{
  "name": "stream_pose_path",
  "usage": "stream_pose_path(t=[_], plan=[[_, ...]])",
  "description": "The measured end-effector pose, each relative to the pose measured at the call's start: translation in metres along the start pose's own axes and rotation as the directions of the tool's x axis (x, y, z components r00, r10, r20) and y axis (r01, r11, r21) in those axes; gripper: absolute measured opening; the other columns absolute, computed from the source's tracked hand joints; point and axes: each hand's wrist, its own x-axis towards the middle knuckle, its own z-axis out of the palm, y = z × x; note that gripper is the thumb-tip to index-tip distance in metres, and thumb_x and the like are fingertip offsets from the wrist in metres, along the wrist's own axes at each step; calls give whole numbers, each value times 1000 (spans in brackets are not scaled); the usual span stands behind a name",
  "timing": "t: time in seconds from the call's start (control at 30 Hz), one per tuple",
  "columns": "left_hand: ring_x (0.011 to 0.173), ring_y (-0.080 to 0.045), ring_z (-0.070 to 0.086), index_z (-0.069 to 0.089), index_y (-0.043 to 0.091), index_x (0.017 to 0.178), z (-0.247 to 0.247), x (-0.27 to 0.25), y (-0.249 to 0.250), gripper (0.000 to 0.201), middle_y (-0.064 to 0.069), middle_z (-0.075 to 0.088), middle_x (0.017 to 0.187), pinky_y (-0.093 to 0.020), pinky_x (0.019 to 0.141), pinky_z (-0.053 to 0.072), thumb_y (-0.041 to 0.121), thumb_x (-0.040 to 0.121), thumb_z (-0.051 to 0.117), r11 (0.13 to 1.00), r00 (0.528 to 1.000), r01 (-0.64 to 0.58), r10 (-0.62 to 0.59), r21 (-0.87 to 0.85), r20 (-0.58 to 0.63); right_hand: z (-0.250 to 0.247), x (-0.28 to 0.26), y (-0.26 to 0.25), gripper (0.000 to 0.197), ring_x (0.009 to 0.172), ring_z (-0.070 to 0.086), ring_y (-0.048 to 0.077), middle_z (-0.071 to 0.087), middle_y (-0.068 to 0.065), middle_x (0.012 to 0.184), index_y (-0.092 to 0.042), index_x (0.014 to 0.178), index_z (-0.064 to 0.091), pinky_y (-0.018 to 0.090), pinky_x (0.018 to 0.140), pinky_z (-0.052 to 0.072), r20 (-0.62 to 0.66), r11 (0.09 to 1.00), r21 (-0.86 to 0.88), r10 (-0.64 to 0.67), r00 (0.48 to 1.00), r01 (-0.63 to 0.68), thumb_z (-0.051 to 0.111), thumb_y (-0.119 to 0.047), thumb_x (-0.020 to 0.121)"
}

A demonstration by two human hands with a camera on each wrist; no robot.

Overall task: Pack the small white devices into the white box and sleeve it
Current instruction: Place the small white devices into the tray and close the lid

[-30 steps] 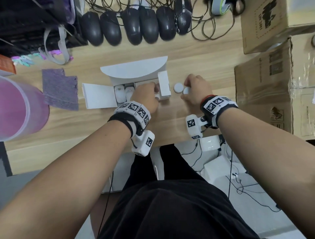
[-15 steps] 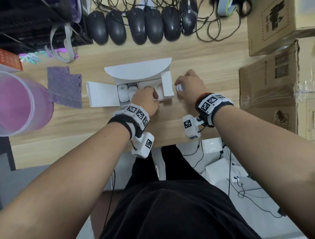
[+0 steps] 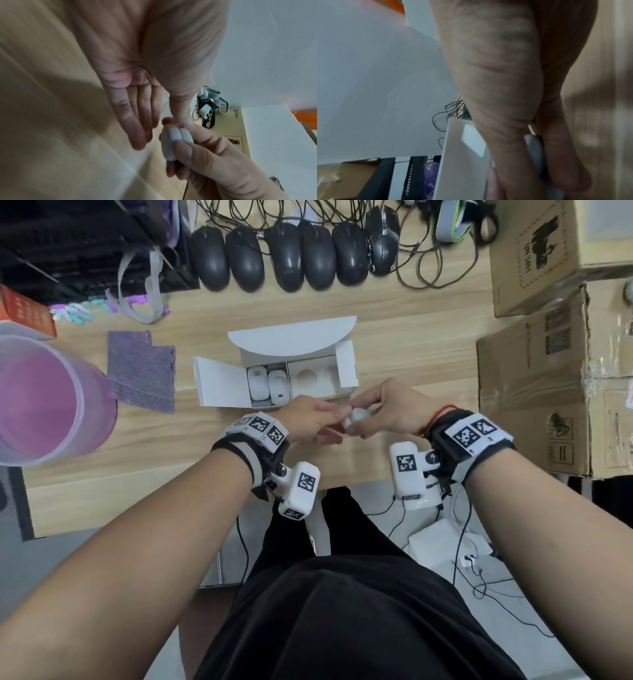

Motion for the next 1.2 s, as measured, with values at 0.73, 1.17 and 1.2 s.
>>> stream_pose_path(t=[0.73, 1.17, 1.2], plan=[[90, -19, 69, 54, -1, 132, -59, -12, -8, 39, -13, 68, 107, -28, 90, 56, -14, 95, 53, 942, 938, -233, 152, -240, -312, 48, 54, -11, 36, 90, 62, 16, 66, -16, 107, -22, 116, 67, 34, 87, 54, -692, 980, 4, -139, 708, 197, 77, -18, 81], [87, -10, 67, 78, 9, 104, -49, -1, 1, 30, 5, 69, 90, -20, 91, 54, -3, 77, 81, 832, 733, -396, 542, 389, -412, 37, 62, -4, 29, 74, 58, 18, 62, -12, 80, -16, 113, 68, 17, 70, 34, -681, 941, -326, -299, 668, 89, 66, -5, 86], [88, -11, 66, 77, 8, 105, -50, 0, 1, 30, 4, 69, 90, -19, 91, 54, -3, 77, 81, 828, 732, -400, 547, 394, -407, 35, 63, -3, 29, 74, 60, 23, 66, -4, 80, -16, 116, 67, 19, 69, 35, -673, 938, -333, -304, 674, 90, 65, -8, 88]])
